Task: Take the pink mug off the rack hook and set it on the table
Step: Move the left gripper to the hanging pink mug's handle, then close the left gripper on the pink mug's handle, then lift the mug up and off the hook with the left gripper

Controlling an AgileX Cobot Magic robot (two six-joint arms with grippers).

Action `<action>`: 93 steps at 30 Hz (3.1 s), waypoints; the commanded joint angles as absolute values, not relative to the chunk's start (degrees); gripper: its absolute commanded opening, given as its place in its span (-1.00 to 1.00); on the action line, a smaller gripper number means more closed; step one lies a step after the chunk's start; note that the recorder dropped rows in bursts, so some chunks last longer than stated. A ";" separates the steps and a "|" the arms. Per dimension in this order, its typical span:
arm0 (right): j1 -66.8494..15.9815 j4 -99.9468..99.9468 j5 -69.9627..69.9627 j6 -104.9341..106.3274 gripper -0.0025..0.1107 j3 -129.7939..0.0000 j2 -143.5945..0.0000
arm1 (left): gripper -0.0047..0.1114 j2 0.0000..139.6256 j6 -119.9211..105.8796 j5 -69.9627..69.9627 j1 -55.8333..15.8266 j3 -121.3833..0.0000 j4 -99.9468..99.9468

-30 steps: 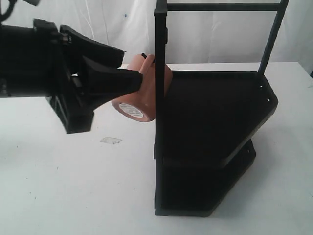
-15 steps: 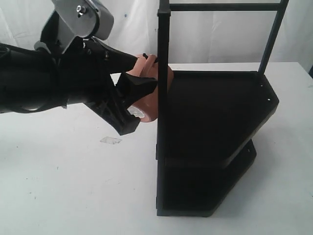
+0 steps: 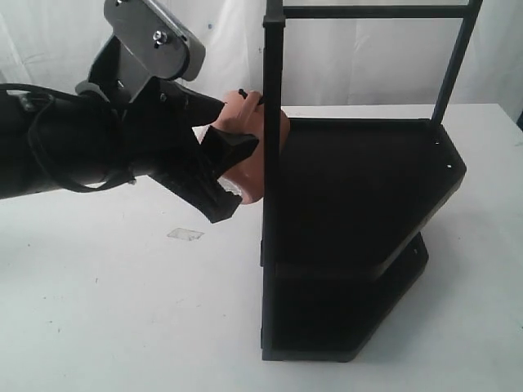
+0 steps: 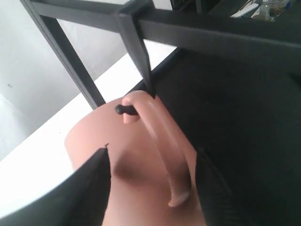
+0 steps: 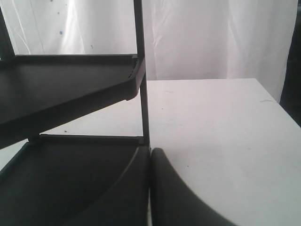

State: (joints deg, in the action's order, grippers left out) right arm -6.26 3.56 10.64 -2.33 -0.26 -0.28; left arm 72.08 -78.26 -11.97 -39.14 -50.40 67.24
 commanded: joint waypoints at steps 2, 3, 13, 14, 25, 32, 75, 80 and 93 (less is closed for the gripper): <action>-6.25 3.34 10.20 -2.42 -0.96 0.00 0.00 | 0.08 72.12 -77.97 -11.95 -39.42 -52.93 68.03; -6.25 3.34 10.20 -2.42 -0.96 0.00 0.00 | 0.08 72.12 -77.97 -11.95 -39.42 -53.28 68.03; -6.25 3.34 10.20 -2.42 -0.96 0.00 0.00 | 0.07 75.47 -77.98 -14.55 -39.42 -53.75 66.33; -6.25 3.34 10.20 -2.42 -0.96 0.00 0.00 | 0.07 75.47 -77.98 -15.48 -39.42 -53.75 66.33; -6.25 3.34 10.20 -2.42 -0.96 0.00 0.00 | -0.01 75.47 -77.78 -14.35 -39.42 -53.75 65.65; -6.25 3.34 10.20 -2.42 -0.96 0.00 0.00 | -0.49 75.47 -77.78 -12.80 -39.42 -53.75 65.47; -6.25 3.34 10.20 -2.42 -0.96 0.00 0.00 | -0.92 75.27 -81.52 -23.01 -39.42 -57.33 67.99; -6.25 3.34 10.20 -2.42 -0.96 0.00 0.00 | -0.92 75.27 -90.62 -28.84 -39.42 -57.33 75.21; -6.25 3.34 10.20 -2.42 -0.96 0.00 0.00 | -0.92 75.27 -87.03 -34.28 -38.95 -53.00 80.77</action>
